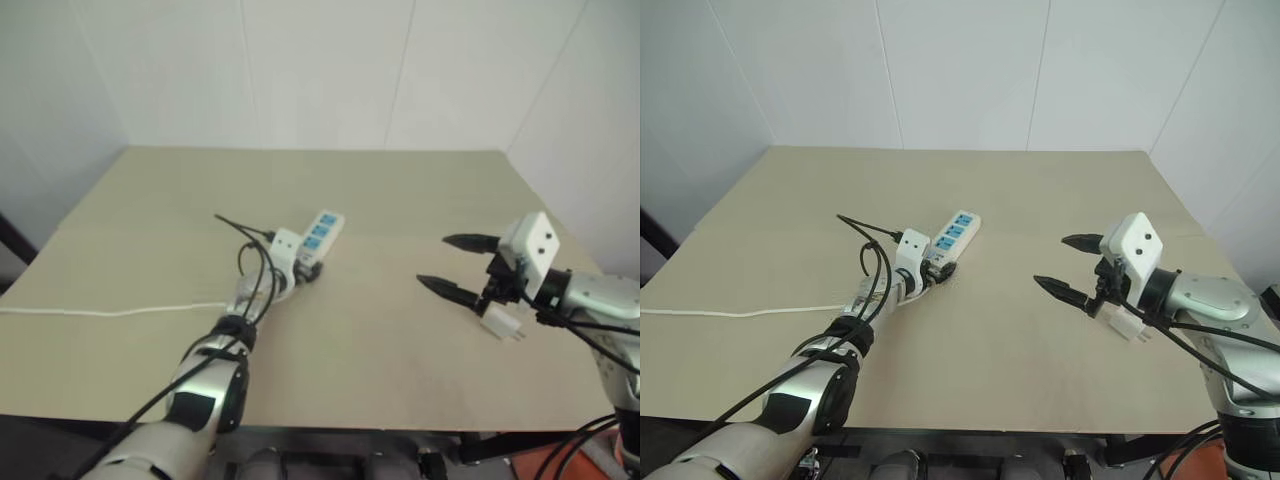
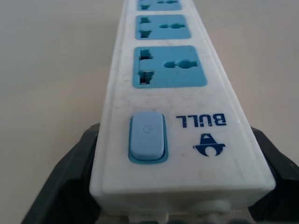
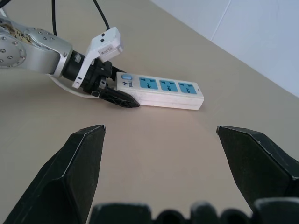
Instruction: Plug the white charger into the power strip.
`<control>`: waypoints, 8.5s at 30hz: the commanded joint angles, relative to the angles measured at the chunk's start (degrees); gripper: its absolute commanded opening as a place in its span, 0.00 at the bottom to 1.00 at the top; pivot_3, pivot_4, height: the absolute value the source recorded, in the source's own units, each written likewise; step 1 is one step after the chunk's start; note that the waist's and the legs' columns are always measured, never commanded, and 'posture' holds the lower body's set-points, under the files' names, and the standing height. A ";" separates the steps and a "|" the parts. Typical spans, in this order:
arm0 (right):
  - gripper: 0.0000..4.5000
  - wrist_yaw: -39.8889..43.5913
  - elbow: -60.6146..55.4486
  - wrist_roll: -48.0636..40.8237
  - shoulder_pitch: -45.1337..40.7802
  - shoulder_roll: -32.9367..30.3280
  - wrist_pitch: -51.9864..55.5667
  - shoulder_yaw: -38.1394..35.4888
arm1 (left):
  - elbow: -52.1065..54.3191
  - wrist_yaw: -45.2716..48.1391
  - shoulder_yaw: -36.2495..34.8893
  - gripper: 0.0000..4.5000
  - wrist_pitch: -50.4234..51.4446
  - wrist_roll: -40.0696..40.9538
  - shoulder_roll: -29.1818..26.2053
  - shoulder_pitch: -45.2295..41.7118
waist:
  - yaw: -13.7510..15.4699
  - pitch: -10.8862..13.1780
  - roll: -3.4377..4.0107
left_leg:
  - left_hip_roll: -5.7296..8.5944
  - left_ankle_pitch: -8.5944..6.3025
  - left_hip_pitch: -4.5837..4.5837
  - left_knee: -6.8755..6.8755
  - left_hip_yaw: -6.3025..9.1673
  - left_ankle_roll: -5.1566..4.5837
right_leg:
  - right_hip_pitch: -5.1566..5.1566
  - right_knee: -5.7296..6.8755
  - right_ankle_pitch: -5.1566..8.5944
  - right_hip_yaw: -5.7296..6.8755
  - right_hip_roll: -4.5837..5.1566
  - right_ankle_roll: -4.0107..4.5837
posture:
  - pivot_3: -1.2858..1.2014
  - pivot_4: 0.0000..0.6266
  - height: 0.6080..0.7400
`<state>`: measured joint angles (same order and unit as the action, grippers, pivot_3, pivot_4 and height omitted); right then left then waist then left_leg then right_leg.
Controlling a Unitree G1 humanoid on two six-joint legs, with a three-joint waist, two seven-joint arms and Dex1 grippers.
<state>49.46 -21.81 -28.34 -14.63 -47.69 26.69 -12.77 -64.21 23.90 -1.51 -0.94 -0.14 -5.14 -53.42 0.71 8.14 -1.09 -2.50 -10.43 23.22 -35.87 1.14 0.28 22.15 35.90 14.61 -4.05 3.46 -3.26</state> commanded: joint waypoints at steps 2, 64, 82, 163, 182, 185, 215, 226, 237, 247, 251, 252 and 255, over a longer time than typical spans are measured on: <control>1.00 -0.14 -2.04 -1.45 -0.39 -0.84 0.20 -2.57 | -2.31 1.32 0.37 0.74 2.78 0.10 1.36 0.98 | -0.01 -0.02 0.00 | 0.00 0.00 0.00 0.00 0.00 0.00 | 0.00 0.00 0.00 0.00 0.00 -0.01 | 0.52 0.24 1.00; 1.00 8.29 18.97 7.96 -28.22 -23.15 41.35 27.27 | 25.70 49.95 15.41 0.74 -9.36 2.14 -10.55 16.99 | -1.23 -0.01 0.01 | -0.07 -0.01 0.17 0.01 -0.05 -0.01 | 0.20 -0.08 -0.14 -0.01 0.04 0.35 | 0.52 0.24 1.00; 1.00 15.74 31.14 22.14 -32.76 -16.09 33.61 42.47 | 28.63 50.16 15.99 0.74 -7.66 2.44 -10.37 18.85 | -0.94 -0.04 0.05 | -0.05 -0.01 0.28 -0.01 -0.06 -0.01 | 0.32 -0.04 -0.16 0.00 0.04 0.34 | 0.52 0.24 1.00; 0.27 2.58 13.73 3.54 -9.06 28.79 -3.01 9.16 | 26.99 54.80 17.41 0.74 -7.68 2.18 -16.16 15.86 | -1.87 -0.05 0.06 | -0.11 0.00 0.08 0.01 0.10 -0.02 | 0.17 0.17 -0.17 0.07 -0.10 0.40 | 0.52 0.24 1.00; 0.27 8.83 23.22 8.14 -8.56 30.80 -19.65 19.80 | 31.03 53.51 17.61 0.74 -4.84 2.65 -17.08 17.69 | -1.94 -0.05 0.06 | -0.13 0.00 0.08 0.02 0.10 -0.02 | 0.18 0.17 -0.14 0.07 -0.12 0.37 | 0.52 0.24 1.00; 0.27 8.97 24.52 8.48 -8.82 31.07 -21.05 20.34 | 31.59 53.41 17.78 0.74 -4.48 2.65 -17.21 17.96 | -1.92 -0.05 0.06 | -0.13 0.00 0.08 0.02 0.10 -0.02 | 0.18 0.17 -0.14 0.07 -0.12 0.37 | 0.52 0.24 1.00; 0.27 16.67 34.62 9.08 -13.29 31.33 -27.80 21.04 | 36.69 52.92 17.80 0.74 -1.94 4.08 -20.30 21.03 | -2.00 -0.05 0.06 | -0.16 0.00 0.04 0.03 0.09 -0.02 | 0.17 0.18 -0.14 0.07 -0.14 0.40 | 0.52 0.24 1.00; 0.27 18.30 38.62 9.91 -13.43 31.31 -31.44 21.02 | 38.35 52.56 17.86 0.74 -1.11 4.26 -21.06 21.85 | -2.11 -0.05 0.06 | -0.17 0.00 0.03 0.03 0.08 -0.02 | 0.17 0.18 -0.15 0.07 -0.15 0.42 | 0.52 0.24 1.00; 0.27 18.66 39.05 10.33 -13.00 32.34 -32.31 22.31 | 38.46 52.68 18.19 0.74 -1.11 4.14 -21.12 21.65 | -2.29 -0.05 0.06 | -0.19 0.00 0.01 0.05 0.08 -0.02 | 0.16 0.19 -0.16 0.06 -0.16 0.45 | 0.52 0.24 1.00; 0.27 19.36 40.04 10.37 -12.92 32.17 -32.71 22.08 | 38.51 52.45 18.13 0.74 -1.17 4.07 -21.31 21.69 | -2.44 -0.05 0.05 | -0.19 0.00 0.00 0.05 0.08 -0.02 | 0.15 0.19 -0.15 0.06 -0.16 0.45 | 0.52 0.24 1.00; 0.27 19.68 41.90 10.99 -12.80 31.09 -33.72 21.70 | 38.84 52.24 18.00 0.74 -1.15 4.09 -21.48 22.00 | -2.44 -0.05 0.05 | -0.19 0.00 -0.01 0.05 0.08 -0.02 | 0.14 0.19 -0.16 0.06 -0.16 0.46 | 0.52 0.24 1.00; 0.27 19.74 42.72 11.20 -12.80 30.70 -34.01 21.56 | 38.97 52.25 17.97 0.74 -1.10 4.14 -21.56 22.08 | -2.44 -0.05 0.05 | -0.19 0.00 -0.02 0.05 0.08 -0.02 | 0.13 0.18 -0.15 0.06 -0.16 0.45 | 0.52 0.24 1.00; 0.27 20.08 45.29 11.84 -12.81 29.53 -35.32 21.17 | 39.13 52.25 17.86 0.74 -1.04 4.16 -21.80 22.15 | -2.44 -0.05 0.05 | -0.19 0.00 -0.04 0.05 0.08 -0.02 | 0.11 0.18 -0.15 0.06 -0.16 0.46 | 0.52 0.24 1.00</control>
<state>69.79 20.79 -18.50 -28.08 -15.88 -8.25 9.53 -25.55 75.66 16.12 -2.40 4.99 -25.03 -31.85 -1.72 8.09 -1.04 -2.69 -10.44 23.18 -35.83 1.22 0.26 22.26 36.08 14.46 -3.99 3.30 -2.81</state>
